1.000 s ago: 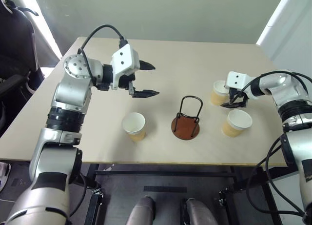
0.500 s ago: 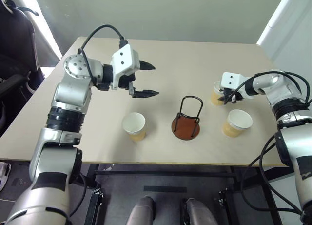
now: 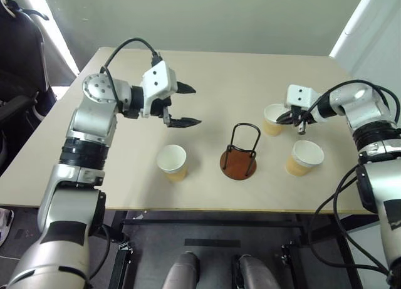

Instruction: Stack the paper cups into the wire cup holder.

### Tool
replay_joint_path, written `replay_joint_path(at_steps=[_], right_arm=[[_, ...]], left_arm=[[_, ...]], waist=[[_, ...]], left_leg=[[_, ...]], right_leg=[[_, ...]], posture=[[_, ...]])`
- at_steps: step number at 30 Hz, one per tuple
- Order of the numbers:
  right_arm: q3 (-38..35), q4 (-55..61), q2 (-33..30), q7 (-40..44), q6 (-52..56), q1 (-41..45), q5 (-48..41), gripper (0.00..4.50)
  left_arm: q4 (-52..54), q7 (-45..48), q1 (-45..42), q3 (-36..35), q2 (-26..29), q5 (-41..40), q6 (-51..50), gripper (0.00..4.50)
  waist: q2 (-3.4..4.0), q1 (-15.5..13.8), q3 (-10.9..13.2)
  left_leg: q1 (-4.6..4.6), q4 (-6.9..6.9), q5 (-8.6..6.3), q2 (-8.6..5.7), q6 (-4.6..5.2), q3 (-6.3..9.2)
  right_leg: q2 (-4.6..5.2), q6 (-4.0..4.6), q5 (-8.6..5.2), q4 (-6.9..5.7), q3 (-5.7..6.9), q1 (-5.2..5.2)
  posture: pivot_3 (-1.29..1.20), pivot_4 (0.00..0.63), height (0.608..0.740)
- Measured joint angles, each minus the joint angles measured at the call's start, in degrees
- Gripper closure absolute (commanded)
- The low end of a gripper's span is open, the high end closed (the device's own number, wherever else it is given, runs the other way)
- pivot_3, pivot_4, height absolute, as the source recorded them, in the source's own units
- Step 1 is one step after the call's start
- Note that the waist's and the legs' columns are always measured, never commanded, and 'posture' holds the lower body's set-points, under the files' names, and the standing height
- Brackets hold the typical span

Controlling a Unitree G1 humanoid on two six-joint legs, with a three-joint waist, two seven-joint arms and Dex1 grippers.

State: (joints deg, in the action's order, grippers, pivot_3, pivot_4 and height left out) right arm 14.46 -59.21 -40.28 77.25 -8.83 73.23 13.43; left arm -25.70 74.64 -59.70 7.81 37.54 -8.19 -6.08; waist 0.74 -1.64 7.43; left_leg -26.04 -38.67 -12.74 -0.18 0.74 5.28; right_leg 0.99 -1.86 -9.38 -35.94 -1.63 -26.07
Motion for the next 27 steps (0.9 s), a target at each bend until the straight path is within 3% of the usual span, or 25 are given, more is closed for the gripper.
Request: replay_joint_path(at_steps=[11,15,19,27], right_arm=[[-6.6,43.6,-8.9,9.7,26.2,-10.0,-15.1,4.47],[-7.1,48.8,-10.7,8.9,28.8,-10.7,-16.6,4.47],[-6.0,44.9,-10.7,5.0,24.5,-11.1,-14.1,4.47],[0.7,21.6,-6.6,-4.8,7.6,-7.3,-3.1,1.91]], left_arm=[[-0.4,2.9,0.0,0.0,-0.3,-0.6,-0.5,0.0],[-1.2,2.9,-0.2,0.0,-0.6,-0.7,-0.5,0.0],[-2.4,2.9,-0.9,0.0,-1.0,-0.6,-0.1,0.0],[-3.1,2.7,-1.3,0.0,-1.0,-0.4,0.8,0.0]], waist=[[0.0,0.1,0.0],[-0.01,0.2,0.0],[-0.01,0.2,0.0],[0.0,0.4,0.0]], left_leg=[[0.06,0.16,0.21,0.0,-0.21,0.01],[0.18,0.15,0.27,0.0,-0.19,0.03],[0.18,0.1,0.29,0.0,-0.15,0.05],[0.16,0.15,0.27,0.01,-0.11,0.05]], right_leg=[[0.0,0.12,-0.08,0.01,0.03,0.02],[0.0,0.13,-0.08,-0.03,0.03,0.09],[0.0,0.11,-0.07,-0.09,0.03,0.09],[0.0,0.03,-0.02,-0.11,0.03,-0.01]], posture=[[0.0,0.15,0.74],[0.0,0.15,0.74],[0.0,0.15,0.74],[0.0,0.15,0.74]])
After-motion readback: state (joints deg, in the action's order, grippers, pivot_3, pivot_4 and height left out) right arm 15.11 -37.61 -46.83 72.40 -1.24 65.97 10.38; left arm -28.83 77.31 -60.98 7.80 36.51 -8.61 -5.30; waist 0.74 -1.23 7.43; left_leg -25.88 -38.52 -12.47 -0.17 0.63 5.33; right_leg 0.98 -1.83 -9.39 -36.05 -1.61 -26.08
